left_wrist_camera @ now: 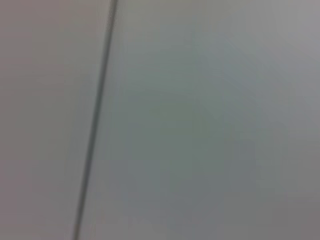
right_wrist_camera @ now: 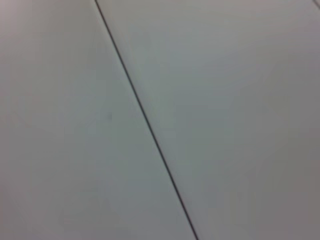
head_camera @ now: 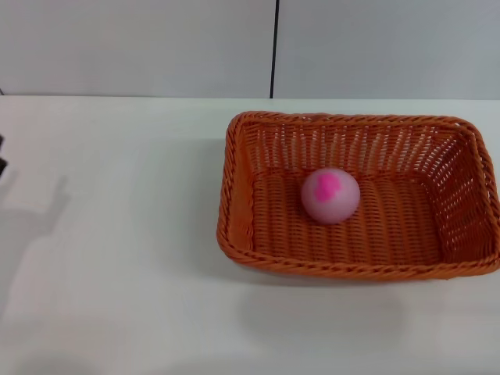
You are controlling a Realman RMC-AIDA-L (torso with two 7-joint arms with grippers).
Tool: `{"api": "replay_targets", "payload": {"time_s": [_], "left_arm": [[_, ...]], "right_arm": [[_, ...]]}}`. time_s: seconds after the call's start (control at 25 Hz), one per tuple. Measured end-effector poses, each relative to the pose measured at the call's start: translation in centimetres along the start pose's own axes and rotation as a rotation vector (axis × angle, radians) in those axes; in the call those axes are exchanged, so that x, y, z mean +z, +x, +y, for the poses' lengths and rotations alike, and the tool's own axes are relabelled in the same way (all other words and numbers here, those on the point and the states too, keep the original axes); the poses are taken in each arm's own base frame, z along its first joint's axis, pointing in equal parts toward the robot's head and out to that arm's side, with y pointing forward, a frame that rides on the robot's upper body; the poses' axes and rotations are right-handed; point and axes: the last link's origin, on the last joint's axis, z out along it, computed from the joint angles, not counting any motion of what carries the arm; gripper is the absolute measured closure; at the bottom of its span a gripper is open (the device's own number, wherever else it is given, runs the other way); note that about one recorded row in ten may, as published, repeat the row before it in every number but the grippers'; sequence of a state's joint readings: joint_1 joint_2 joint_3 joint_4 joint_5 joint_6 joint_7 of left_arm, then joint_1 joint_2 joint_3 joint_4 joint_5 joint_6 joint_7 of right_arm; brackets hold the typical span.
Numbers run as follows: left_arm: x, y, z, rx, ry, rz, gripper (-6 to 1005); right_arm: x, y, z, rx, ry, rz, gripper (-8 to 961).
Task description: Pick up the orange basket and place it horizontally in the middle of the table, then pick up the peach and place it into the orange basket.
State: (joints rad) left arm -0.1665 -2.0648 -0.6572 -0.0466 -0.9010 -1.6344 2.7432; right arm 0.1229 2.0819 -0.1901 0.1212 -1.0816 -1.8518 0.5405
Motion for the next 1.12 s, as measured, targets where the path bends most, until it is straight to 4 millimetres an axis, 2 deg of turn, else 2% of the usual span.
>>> {"api": "replay_targets", "payload": {"time_s": [0.2, 1.12], "left_arm": [[-1.0, 0.6, -0.4, 0.057, 0.032, 0.033, 175], [-1.2, 0.8, -0.4, 0.098, 0.038, 0.048, 175]], "right_arm": [[0.1, 0.0, -0.3, -0.003, 0.022, 0.000, 399], [0.6, 1.5, 0.0, 0.038, 0.046, 0.066, 399]]}}
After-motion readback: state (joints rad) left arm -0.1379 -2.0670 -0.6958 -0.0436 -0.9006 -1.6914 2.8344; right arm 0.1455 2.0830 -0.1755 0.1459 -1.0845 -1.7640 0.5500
